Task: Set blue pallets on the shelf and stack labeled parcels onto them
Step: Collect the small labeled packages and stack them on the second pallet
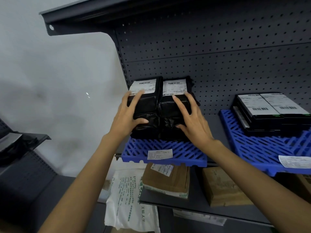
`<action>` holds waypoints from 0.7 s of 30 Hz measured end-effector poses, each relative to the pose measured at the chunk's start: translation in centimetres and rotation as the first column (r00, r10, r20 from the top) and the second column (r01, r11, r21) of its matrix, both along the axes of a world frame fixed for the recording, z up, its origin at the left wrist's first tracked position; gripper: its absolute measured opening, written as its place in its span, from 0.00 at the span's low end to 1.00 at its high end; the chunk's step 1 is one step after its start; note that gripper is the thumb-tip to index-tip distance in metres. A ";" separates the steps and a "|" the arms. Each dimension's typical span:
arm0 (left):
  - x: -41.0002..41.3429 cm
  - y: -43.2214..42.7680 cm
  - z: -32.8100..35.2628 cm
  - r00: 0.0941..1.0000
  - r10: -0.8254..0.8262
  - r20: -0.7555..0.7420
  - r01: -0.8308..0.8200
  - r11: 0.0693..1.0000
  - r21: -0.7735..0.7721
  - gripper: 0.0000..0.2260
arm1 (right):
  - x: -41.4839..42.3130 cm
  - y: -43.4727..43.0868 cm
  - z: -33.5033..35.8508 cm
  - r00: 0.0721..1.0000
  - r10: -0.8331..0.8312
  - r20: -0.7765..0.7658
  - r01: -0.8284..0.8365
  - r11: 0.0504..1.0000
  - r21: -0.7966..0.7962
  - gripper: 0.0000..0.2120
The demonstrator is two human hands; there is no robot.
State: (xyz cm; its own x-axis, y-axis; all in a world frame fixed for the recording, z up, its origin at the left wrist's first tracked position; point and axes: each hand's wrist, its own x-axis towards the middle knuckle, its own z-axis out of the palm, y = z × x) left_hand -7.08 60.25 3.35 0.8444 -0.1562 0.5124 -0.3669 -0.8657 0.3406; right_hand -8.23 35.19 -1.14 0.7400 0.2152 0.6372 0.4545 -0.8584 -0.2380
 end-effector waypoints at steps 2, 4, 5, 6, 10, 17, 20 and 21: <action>0.3 -0.7 -0.2 1.000 -0.029 0.003 0.029 1.000 0.001 0.41 | -0.2 0.0 -0.2 1.000 0.020 -0.004 -0.020 1.000 0.021 0.53; 0.4 -0.8 -0.5 0.999 -0.045 0.031 0.045 0.999 0.000 0.40 | -0.5 -0.3 -0.6 1.000 0.027 -0.002 -0.027 1.000 0.011 0.52; 0.5 -0.7 -0.7 0.998 -0.055 0.036 0.055 0.998 0.005 0.40 | -0.6 -0.5 -0.7 1.000 0.020 0.005 -0.020 1.000 -0.002 0.52; 0.6 -0.5 -0.7 0.997 -0.064 0.039 0.063 0.998 0.013 0.40 | -0.7 -0.6 -0.8 1.000 0.008 0.014 -0.008 1.000 -0.019 0.52; 1.0 -0.2 -0.4 0.995 -0.100 0.016 0.100 0.994 0.040 0.42 | -0.3 -0.5 -0.6 0.999 -0.053 0.008 0.053 0.996 -0.067 0.53; -0.2 -1.2 0.6 0.997 0.072 0.010 -0.072 0.979 0.189 0.41 | -0.7 -0.9 -0.1 0.999 -0.046 -0.023 0.043 0.991 -0.125 0.53; -1.5 -2.1 1.2 0.982 0.162 0.093 -0.183 0.936 0.302 0.39 | -1.6 -1.4 0.4 0.998 -0.063 -0.024 0.058 0.981 -0.186 0.55; -2.0 -2.6 1.2 0.981 0.148 0.124 -0.181 0.931 0.318 0.38 | -2.0 -1.7 0.4 0.998 -0.057 -0.021 0.052 0.980 -0.194 0.55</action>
State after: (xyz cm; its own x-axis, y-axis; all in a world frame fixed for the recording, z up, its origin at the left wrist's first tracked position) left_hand -9.05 57.62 4.56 0.8215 -0.1915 0.5370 -0.2266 -0.9740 -0.0007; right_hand -10.22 33.49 -0.75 0.7701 0.2912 0.5676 0.4015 -0.9126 -0.0765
